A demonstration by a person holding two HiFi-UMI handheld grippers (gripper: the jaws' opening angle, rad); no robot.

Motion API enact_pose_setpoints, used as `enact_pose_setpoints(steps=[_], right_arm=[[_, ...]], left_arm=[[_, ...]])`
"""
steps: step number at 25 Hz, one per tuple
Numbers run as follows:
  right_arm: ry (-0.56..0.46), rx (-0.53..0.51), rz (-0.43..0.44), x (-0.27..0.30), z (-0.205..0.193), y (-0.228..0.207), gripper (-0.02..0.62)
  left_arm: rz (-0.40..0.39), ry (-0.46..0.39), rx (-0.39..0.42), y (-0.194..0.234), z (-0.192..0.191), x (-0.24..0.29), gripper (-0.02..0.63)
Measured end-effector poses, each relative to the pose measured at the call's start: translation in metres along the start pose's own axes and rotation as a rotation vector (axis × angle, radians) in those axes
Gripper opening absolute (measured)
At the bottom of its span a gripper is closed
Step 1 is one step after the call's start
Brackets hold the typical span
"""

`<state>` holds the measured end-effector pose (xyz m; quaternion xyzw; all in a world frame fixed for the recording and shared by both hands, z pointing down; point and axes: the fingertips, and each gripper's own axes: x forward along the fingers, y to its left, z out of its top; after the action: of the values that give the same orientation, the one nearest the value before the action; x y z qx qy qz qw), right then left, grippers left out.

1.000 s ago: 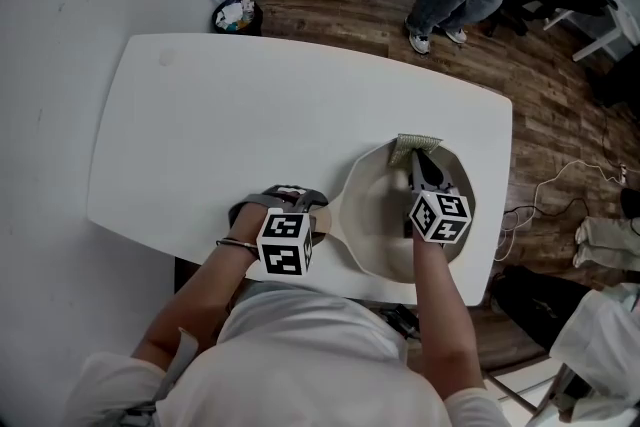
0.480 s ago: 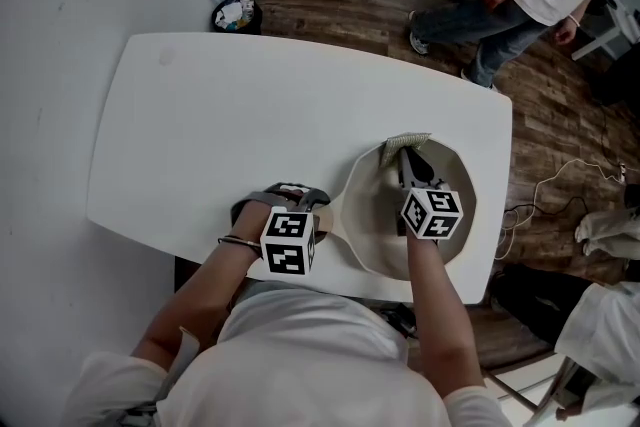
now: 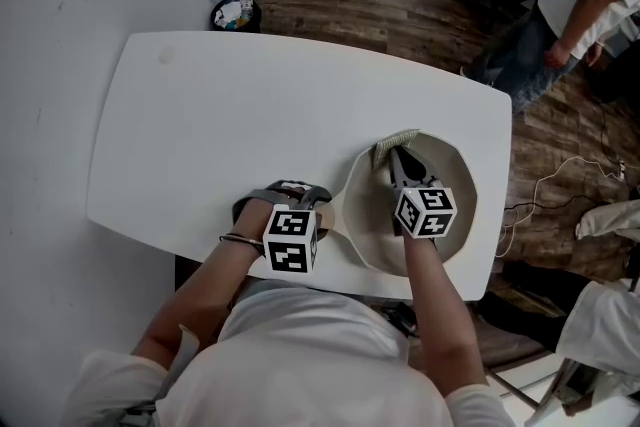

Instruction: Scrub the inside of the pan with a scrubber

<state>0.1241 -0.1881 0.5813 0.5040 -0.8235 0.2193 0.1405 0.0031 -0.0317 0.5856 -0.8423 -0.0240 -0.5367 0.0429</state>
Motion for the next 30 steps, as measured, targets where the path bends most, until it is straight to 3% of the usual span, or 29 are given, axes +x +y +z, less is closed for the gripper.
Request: enact_pose_setpoints(steps=[30], right_arm=[[0.163, -0.143, 0.287, -0.012, -0.033, 0.088, 0.025]], left_arm=[[0.010, 0.020, 0.012, 0.000, -0.004, 0.000, 0.262]])
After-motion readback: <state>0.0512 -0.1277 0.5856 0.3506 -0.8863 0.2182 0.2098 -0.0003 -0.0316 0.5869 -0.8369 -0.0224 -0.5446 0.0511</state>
